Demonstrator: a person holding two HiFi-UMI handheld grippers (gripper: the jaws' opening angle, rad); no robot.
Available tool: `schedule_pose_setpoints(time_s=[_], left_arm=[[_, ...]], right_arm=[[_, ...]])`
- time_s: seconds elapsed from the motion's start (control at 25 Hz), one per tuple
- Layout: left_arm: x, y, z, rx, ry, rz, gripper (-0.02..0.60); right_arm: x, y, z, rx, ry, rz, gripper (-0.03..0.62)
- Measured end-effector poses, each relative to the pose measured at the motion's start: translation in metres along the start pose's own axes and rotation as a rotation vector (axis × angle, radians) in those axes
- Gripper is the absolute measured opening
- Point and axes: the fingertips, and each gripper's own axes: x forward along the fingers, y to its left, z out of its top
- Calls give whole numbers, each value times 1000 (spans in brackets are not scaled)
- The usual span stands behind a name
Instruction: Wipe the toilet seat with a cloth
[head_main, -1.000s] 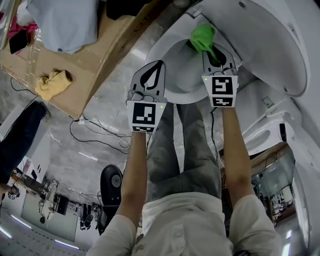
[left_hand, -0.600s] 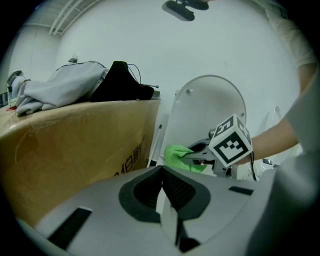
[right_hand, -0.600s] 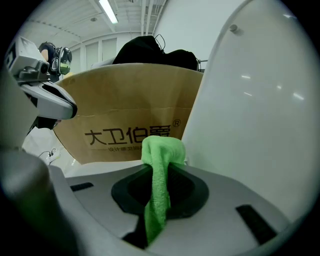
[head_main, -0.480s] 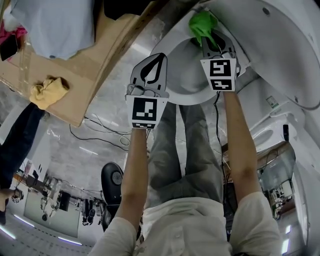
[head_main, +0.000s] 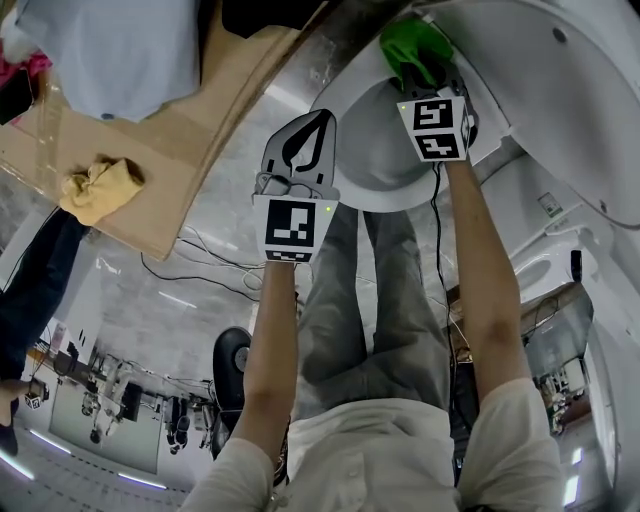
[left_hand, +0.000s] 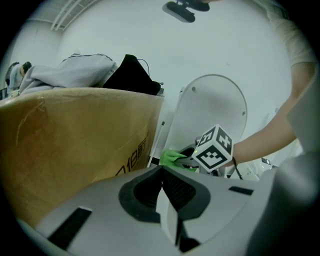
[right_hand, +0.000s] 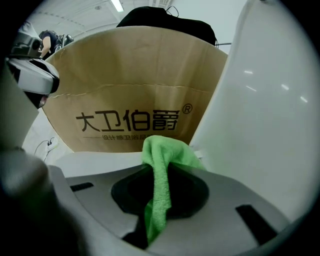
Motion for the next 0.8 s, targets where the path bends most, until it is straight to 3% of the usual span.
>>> schedule_pose_setpoints(time_s=[0.24, 0.8], left_arm=[[-8, 3, -4, -5, -2, -3, 12], [-31, 9, -24, -27, 0, 16, 12]], right_arm=[[14, 27, -3, -57, 45, 39, 43], [13, 55, -4, -57, 47, 60, 43]])
